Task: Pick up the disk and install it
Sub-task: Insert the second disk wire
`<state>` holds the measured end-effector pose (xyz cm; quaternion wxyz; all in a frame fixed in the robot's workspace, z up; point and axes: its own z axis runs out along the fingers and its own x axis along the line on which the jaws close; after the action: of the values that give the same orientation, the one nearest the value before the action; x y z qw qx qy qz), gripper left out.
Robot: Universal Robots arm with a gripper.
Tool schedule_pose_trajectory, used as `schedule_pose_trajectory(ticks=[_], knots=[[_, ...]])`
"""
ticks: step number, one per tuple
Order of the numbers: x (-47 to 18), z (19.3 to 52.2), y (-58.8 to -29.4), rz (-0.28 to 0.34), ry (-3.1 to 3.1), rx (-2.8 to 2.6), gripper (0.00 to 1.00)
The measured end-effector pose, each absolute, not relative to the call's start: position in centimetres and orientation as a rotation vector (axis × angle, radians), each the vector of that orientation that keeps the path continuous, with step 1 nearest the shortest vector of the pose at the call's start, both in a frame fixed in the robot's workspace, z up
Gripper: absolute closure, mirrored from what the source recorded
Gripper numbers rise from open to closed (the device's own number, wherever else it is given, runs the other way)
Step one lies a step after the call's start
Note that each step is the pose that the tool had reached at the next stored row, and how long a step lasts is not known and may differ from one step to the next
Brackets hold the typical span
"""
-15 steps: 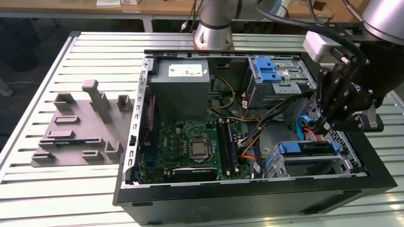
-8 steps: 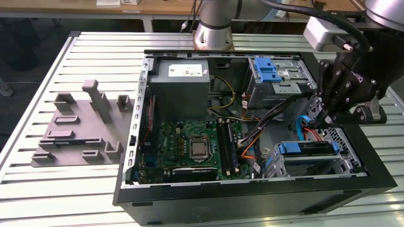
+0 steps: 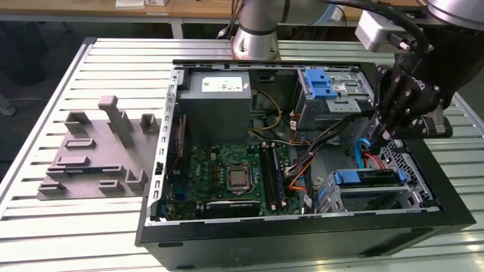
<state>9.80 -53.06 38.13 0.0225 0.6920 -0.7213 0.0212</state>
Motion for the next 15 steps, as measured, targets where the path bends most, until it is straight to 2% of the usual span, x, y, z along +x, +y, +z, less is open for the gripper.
schedule_pose_trajectory(ticks=[13, 14, 15], knots=[[9.79, 37.89, -52.94, 0.085, -2.225, 2.135, 0.89], [9.79, 37.85, -52.93, 0.084, -2.226, 2.135, 0.82], [9.79, 37.82, -52.91, 0.083, -2.226, 2.136, 0.82]])
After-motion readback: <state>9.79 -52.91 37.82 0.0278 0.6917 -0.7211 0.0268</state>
